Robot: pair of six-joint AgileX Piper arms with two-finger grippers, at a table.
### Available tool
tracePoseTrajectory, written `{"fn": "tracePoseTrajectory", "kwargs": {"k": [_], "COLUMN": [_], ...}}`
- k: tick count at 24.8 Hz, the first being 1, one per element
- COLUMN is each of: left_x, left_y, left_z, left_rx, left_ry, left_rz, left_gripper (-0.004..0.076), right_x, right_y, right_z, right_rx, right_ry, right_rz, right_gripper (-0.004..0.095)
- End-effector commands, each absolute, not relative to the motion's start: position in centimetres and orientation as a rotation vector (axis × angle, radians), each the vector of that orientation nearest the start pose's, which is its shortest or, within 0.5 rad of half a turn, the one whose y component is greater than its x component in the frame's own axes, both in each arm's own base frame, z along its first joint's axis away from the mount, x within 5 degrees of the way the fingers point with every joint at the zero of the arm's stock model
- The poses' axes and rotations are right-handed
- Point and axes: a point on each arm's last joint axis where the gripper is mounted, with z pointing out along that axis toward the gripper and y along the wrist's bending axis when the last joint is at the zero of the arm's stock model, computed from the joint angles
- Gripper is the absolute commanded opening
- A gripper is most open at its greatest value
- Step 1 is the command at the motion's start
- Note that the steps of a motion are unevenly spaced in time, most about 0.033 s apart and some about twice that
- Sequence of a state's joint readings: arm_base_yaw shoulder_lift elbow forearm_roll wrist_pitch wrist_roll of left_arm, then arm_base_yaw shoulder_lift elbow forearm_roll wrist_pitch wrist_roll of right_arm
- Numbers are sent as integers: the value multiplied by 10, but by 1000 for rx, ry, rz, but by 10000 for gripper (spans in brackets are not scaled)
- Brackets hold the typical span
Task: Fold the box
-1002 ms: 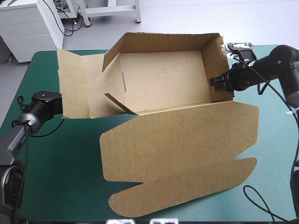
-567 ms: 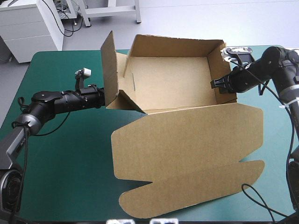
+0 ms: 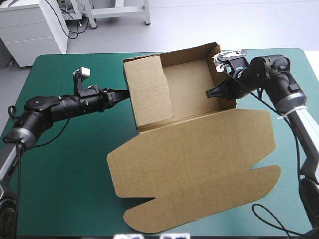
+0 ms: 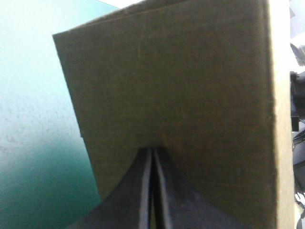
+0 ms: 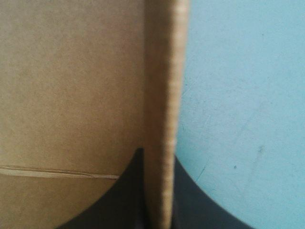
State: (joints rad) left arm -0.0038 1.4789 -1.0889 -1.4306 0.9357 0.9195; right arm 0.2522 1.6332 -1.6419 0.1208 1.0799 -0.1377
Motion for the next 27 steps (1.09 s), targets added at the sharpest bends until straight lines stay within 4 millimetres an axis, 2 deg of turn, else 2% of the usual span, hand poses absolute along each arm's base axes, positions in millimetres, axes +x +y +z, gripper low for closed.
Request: {"fn": "tracePoseTrajectory", "kwargs": {"k": [1, 3, 5, 10, 11, 18, 27], "left_x": [296, 294, 292, 288, 288, 284, 285], "left_y": [-79, -80, -81, -84, -85, -87, -86], "left_z": [354, 354, 355, 365, 367, 376, 377], "left_rx": [201, 216, 242, 298, 297, 294, 284], "left_ry": [1953, 1954, 1955, 1920, 1907, 1822, 1802], "left_rz": [-1305, -1322, -1349, -1420, -1433, -1568, -1548], "left_gripper": [-8, -6, 43, 454, 478, 495, 495], "right_x": [333, 333, 332, 332, 332, 330, 330], "right_y": [99, 99, 99, 99, 98, 98, 98], "right_z": [399, 399, 398, 398, 398, 397, 396], "right_rx": [-434, -436, -432, -428, -425, -421, -425], "right_ry": [2400, 2407, 2411, 2419, 2421, 2440, 2452], "right_rz": [236, 235, 237, 239, 241, 243, 243], "right_gripper": [-11, -12, -11, -12, -12, -12, -12]}}
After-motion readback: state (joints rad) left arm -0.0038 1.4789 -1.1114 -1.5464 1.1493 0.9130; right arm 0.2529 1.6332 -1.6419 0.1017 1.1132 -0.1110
